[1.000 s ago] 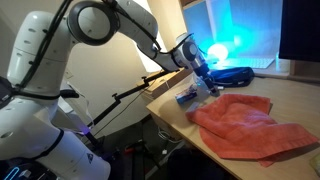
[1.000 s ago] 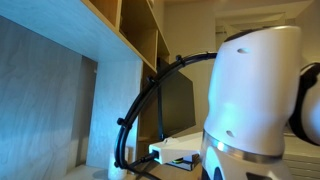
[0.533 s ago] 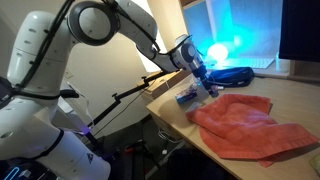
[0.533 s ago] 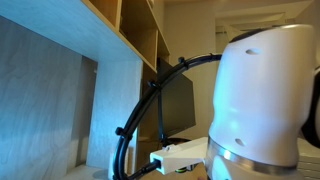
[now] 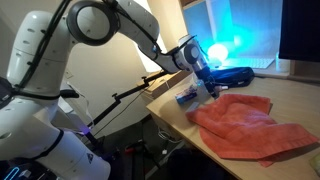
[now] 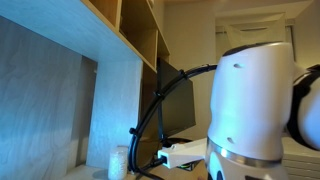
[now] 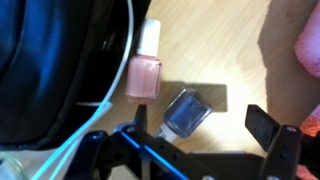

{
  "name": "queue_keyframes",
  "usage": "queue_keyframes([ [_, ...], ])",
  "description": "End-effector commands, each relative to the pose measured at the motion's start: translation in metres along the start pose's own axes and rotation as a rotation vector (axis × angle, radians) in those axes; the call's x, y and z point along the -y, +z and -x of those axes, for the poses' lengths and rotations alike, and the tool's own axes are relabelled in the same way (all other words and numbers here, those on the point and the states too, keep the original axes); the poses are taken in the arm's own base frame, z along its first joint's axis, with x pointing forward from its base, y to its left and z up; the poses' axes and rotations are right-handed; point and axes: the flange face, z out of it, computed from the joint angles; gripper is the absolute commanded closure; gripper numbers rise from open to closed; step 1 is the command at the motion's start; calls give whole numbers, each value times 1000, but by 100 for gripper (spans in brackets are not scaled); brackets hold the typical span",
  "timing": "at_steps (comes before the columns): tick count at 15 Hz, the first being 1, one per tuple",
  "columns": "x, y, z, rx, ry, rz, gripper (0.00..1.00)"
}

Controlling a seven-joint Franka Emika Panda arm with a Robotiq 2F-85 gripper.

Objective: Slide the bag to the right, move the two nail polish bottles on the table to the right, pull the peach towel forward and put the two nail polish bottles on the towel

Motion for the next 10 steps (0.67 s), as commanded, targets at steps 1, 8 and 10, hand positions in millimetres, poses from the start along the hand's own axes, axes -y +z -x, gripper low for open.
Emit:
queue_keyframes([
  [1,11,-1,3,-19,42,-2,0],
  [8,17,4,4,-19,93,-33,0],
  [10,19,5,5,-16,115,-48,0],
])
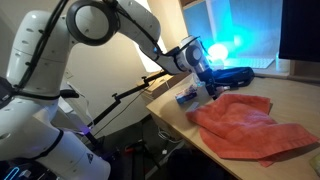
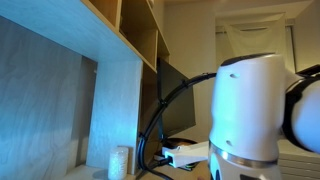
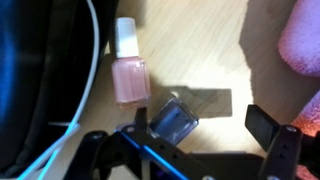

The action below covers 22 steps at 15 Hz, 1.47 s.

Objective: Slide the bag to the right, move the two nail polish bottles on the table to the right, pull the peach towel forward and put the two nail polish bottles on the towel

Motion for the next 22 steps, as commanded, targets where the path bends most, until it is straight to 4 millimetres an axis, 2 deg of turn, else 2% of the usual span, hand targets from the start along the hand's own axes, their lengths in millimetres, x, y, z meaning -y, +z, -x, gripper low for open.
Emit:
queue_keyframes([
  [1,5,-4,-1,3,44,-29,0],
  [4,4,-3,-3,1,41,-27,0],
  [5,3,-4,-4,2,34,-23,6],
  [6,3,-4,-4,0,31,-27,26],
  [11,0,-7,-8,-1,22,-22,66],
  [13,-1,-8,-9,0,21,-22,77],
  [22,6,-19,-3,93,-16,-28,77],
])
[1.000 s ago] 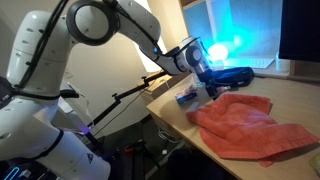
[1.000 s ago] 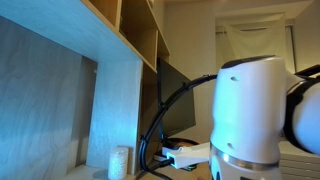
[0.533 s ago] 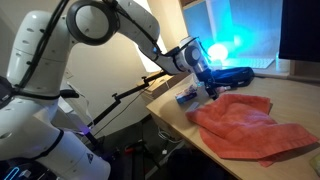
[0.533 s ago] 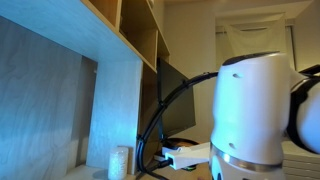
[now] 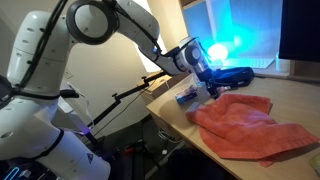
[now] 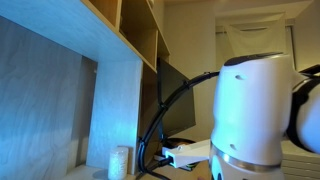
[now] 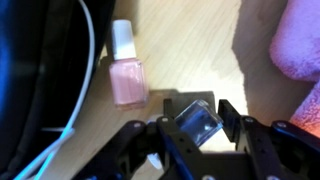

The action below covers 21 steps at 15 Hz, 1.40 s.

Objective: Slide the bag to the right, move the two nail polish bottles on the table to the right, pull the peach towel forward and put the two nail polish bottles on the towel

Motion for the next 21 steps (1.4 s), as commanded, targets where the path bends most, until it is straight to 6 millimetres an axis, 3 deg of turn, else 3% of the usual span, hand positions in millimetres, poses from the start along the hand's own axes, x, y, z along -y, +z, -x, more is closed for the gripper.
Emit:
queue_keyframes([
  [1,8,-25,-2,74,-19,14,77],
  [7,22,-88,-23,252,-58,166,77],
  [10,44,-102,-20,323,21,142,77],
  [13,70,-99,-15,346,114,106,77],
  [21,137,-52,-16,284,332,0,77],
])
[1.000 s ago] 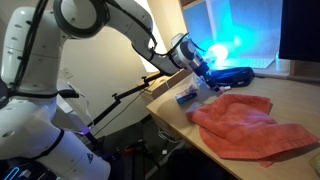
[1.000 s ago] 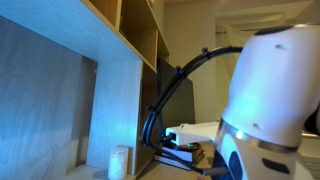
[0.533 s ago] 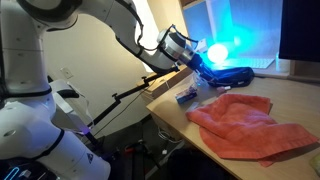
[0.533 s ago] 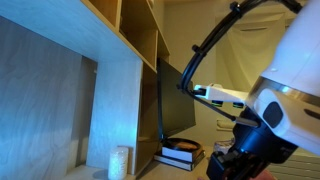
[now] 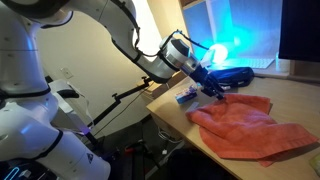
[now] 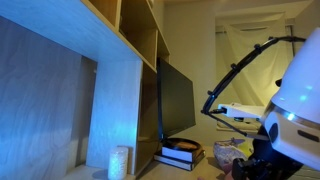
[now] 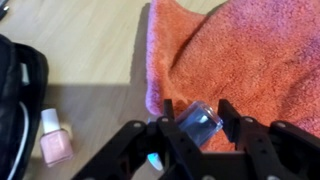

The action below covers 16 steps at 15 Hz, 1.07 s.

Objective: Slide the bag to the right, move the two nail polish bottles on the table to the right, pull the peach towel forward and put the two nail polish bottles on the towel

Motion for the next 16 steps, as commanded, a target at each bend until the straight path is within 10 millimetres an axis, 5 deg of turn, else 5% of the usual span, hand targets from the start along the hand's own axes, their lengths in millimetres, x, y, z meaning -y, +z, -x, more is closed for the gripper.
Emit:
queue_keyframes([
  [1,31,2,1,3,99,-59,77],
  [7,44,22,-1,-38,151,-78,77],
  [8,41,23,-1,-39,147,-74,27],
  [12,25,10,-13,-43,96,-26,4],
  [16,-17,-17,-31,-50,-32,85,0],
])
